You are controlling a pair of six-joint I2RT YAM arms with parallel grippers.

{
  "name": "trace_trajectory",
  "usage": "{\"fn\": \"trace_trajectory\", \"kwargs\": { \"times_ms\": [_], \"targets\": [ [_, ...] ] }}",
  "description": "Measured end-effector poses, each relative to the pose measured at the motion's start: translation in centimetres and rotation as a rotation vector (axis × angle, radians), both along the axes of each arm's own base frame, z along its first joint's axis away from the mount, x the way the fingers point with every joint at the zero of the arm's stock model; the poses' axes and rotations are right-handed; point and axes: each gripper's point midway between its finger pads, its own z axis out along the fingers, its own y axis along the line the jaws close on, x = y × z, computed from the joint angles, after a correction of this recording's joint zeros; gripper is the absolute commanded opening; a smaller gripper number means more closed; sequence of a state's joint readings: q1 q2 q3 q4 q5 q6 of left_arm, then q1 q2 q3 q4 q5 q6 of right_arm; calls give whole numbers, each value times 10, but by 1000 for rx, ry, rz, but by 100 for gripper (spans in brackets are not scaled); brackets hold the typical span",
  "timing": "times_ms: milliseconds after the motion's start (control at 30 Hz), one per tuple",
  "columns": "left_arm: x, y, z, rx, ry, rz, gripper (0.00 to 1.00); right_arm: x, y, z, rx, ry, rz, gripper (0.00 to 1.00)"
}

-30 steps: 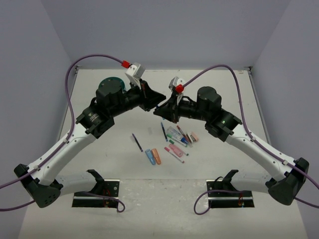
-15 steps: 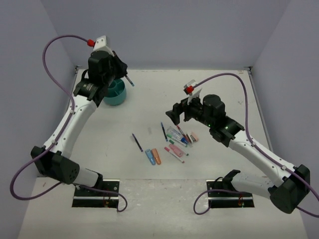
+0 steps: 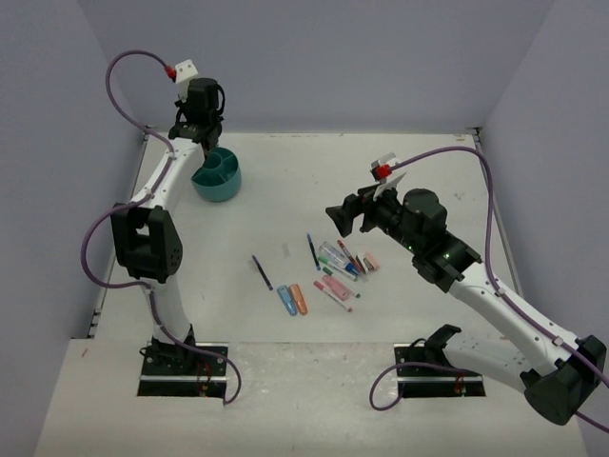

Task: Sort the stationery into containers
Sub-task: Place the pen in the storage box.

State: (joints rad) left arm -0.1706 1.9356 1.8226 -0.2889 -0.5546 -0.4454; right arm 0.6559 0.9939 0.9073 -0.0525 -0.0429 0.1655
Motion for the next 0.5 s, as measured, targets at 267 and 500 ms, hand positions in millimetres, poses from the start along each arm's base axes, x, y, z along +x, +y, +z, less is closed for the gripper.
{"fn": "trace_trajectory", "kwargs": {
  "times_ms": [267,500],
  "targets": [
    [6,10,-20,36,-12,16,0,-4,4,-7,-1,18,27,99],
    [2,27,-64,36,42,26,0,-9,12,-10,2,29,81,99]
  ]
}}
